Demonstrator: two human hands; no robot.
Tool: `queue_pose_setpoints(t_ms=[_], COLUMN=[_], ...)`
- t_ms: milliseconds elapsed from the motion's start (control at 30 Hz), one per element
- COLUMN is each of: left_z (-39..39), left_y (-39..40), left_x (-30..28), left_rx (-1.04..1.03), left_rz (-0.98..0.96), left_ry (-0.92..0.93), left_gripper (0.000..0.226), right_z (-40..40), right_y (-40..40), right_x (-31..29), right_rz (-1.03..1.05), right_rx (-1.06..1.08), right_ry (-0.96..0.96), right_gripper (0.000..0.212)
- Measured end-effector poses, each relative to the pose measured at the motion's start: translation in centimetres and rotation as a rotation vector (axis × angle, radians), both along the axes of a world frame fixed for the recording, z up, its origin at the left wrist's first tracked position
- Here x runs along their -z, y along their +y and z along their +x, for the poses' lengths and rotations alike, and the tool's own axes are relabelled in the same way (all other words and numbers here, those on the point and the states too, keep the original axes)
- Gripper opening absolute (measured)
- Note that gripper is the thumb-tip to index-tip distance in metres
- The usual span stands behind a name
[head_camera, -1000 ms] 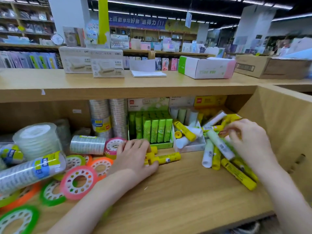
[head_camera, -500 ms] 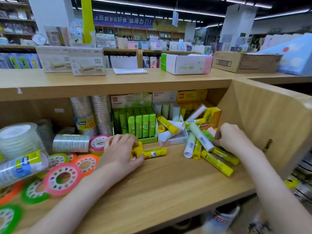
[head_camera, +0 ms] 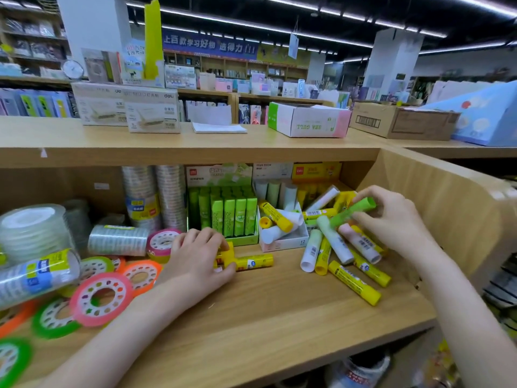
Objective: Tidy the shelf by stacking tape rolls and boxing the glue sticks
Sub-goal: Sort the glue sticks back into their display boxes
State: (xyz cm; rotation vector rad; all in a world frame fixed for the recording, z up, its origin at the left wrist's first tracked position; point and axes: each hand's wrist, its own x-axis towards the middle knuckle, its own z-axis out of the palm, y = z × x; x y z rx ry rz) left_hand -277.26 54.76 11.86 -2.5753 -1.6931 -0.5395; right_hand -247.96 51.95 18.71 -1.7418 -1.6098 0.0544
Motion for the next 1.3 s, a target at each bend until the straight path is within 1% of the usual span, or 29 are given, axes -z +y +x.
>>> queue_pose_setpoints(t_ms=[67, 100, 133, 167, 267, 333, 367, 467, 533, 567, 600, 633, 700, 767, 800, 867, 900, 967, 1033, 1067, 1100, 1133, 1200, 1300], left_z=[-0.1, -0.1, -0.1, -0.2, -0.2, -0.5, -0.7, -1.3, -1.4, -1.4, -1.4, -1.6, -2.1, -2.5, -2.6, -2.6, -2.4, -2.3, -2.2, -2.2, -2.2, -2.2, -2.4, -2.6], left_y=[0.0, 0.1, 0.1, 0.0, 0.0, -0.2, -0.3, -0.6, -0.8, -0.8, -0.9, -1.0, -1.0, -0.9, -0.9, -1.0, -1.1, -1.1, -1.2, -1.1, -1.1, -1.0, -0.9, -0.7], left_x=[-0.2, -0.4, -0.6, -0.7, -1.0, -0.8, -0.6, 0.0, 0.0, 0.0, 0.0, 0.0, -0.2, -0.4, -0.4, -0.5, -0.5, -0.4, -0.4, -0.4, -0.4, -0.4, -0.4, -0.3], left_rx=[0.007, 0.010, 0.012, 0.012, 0.020, 0.024, 0.028, 0.036, 0.010, -0.007, -0.022, -0.035, -0.042, -0.036, -0.035, -0.038, -0.049, -0.080, -0.106, -0.116, -0.125, -0.131, -0.133, -0.120], left_rz=[-0.014, -0.018, -0.018, -0.019, -0.009, -0.017, -0.009, -0.005, -0.014, -0.018, -0.026, -0.041, -0.091, -0.116, -0.123, -0.123, -0.122, -0.124, -0.131, -0.134, -0.139, -0.145, -0.153, -0.140], left_ry=[0.003, 0.009, 0.023, 0.036, 0.080, 0.097, 0.091, 0.046, 0.043, 0.048, 0.048, 0.042, 0.049, 0.049, 0.047, 0.051, 0.051, 0.057, 0.074, 0.080, 0.080, 0.073, 0.058, 0.044], left_gripper=[0.034, 0.034, 0.035, 0.035, 0.036, 0.044, 0.053, 0.079, 0.083, 0.082, 0.079, 0.071, 0.048, 0.041, 0.041, 0.042, 0.042, 0.044, 0.049, 0.051, 0.053, 0.054, 0.054, 0.054], right_z=[-0.9, -1.4, -1.6, -1.8, -2.1, -2.9, -3.5, -4.9, -5.7, -6.2, -6.6, -7.0, -8.0, -9.1, -9.8, -11.4, -12.2, -13.7, -15.3, -16.2, -16.9, -17.5, -17.8, -17.0], right_y=[-1.0, -1.4, -1.6, -1.7, -0.8, 0.0, 0.3, 0.8, 1.1, 1.2, 1.4, 1.6, 2.1, 2.5, 2.6, 3.0, 3.2, 3.8, 4.7, 5.1, 5.4, 5.5, 5.7, 6.4], right_x=[0.1, 0.3, 0.5, 0.7, 1.5, 1.9, 2.0, 2.2, 2.4, 2.3, 2.3, 2.3, 2.3, 2.4, 2.5, 2.3, 2.1, 1.6, 1.9, 2.3, 2.7, 3.1, 3.6, 3.4], right_rz=[0.020, -0.002, -0.033, -0.071, -0.130, -0.161, -0.173, -0.178, -0.146, -0.123, -0.102, -0.083, -0.068, -0.093, -0.110, -0.132, -0.103, 0.017, 0.130, 0.180, 0.212, 0.216, 0.116, 0.000], right_rx=[-0.231, -0.337, -0.427, -0.508, -0.634, -0.668, -0.685, -0.700, -0.694, -0.675, -0.645, -0.618, -0.614, -0.634, -0.646, -0.651, -0.654, -0.676, -0.687, -0.673, -0.654, -0.647, -0.702, -0.750], right_ry=[0.460, 0.678, 0.845, 0.966, 1.195, 1.291, 1.338, 1.418, 1.367, 1.323, 1.286, 1.260, 1.220, 1.104, 1.050, 0.929, 0.808, 0.460, 0.142, -0.004, -0.128, -0.203, -0.224, -0.168], right_gripper=[0.019, 0.019, 0.019, 0.023, 0.055, 0.063, 0.060, 0.040, 0.041, 0.037, 0.029, 0.022, 0.021, 0.015, 0.014, 0.029, 0.038, 0.052, 0.062, 0.062, 0.057, 0.050, 0.035, 0.027])
